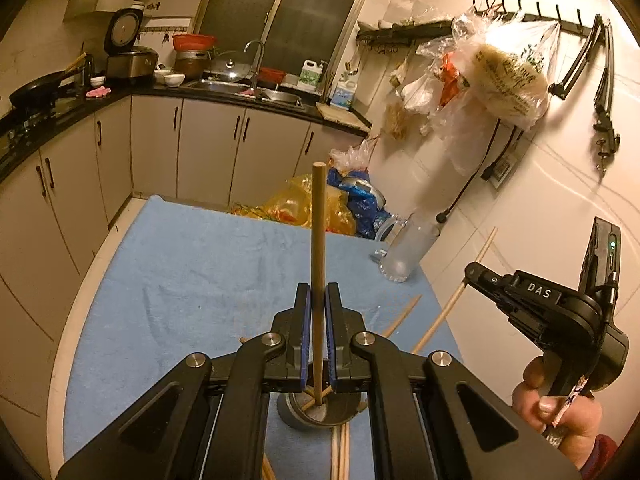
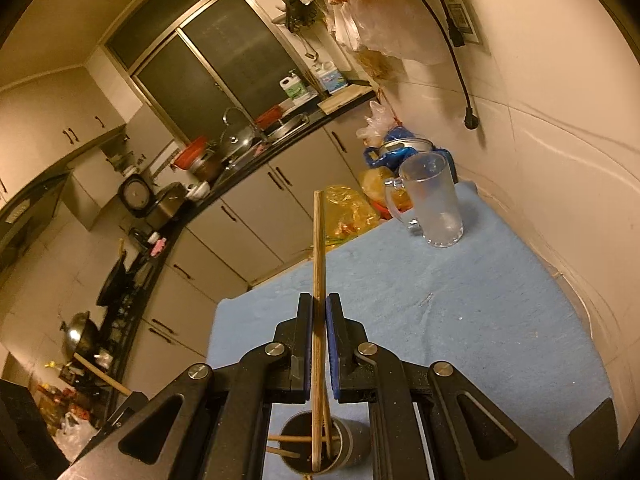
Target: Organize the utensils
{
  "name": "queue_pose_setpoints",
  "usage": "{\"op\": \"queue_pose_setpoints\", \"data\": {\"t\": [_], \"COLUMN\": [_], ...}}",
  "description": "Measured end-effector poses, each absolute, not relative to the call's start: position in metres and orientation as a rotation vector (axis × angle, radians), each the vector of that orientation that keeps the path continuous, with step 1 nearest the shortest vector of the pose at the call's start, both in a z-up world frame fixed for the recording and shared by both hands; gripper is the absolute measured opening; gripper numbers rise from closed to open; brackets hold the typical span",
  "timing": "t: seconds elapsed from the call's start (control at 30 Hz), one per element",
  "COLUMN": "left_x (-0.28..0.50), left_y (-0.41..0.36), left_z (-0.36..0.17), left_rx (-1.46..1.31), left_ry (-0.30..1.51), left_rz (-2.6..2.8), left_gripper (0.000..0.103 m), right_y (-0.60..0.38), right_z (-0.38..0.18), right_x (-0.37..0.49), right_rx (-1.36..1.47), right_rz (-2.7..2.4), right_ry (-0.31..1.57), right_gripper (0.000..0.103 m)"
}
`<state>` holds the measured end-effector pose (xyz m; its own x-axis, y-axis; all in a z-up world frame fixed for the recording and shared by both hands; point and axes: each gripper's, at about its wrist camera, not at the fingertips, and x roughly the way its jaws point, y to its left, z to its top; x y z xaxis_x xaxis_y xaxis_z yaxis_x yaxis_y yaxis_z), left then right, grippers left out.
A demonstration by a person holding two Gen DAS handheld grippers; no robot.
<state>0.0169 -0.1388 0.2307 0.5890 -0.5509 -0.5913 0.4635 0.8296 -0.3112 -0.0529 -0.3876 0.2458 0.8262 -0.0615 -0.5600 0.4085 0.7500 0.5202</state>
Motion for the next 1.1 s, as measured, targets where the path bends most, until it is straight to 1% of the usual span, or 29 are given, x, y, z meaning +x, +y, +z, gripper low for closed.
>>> {"op": "queue_pose_setpoints", "data": {"t": [0.23, 0.57, 1.1], "left_x": [0.026, 0.032, 0.021], "left_y": [-0.143, -0.149, -0.151], "left_z": [0.202, 0.178, 0.182], "left_rx": [-0.102, -0.066, -0.077], "left_ry": [0.783, 0.835, 0.839], "left_rz": [-0.602, -0.603, -0.558], "left_gripper": [0.006, 0.006, 0.006], "right_y": [-0.378, -0.357, -0.368], "right_z": [0.214, 0.174, 0.182], "right_x": [-0.035, -0.026, -0.038], "right_rx": [0.655, 0.648, 0.642], "right_rz": [-0.296, -0.240, -0.149], "right_ry": [0.611, 0.741, 0.767], "right_gripper": [0.007, 0.007, 0.008]}}
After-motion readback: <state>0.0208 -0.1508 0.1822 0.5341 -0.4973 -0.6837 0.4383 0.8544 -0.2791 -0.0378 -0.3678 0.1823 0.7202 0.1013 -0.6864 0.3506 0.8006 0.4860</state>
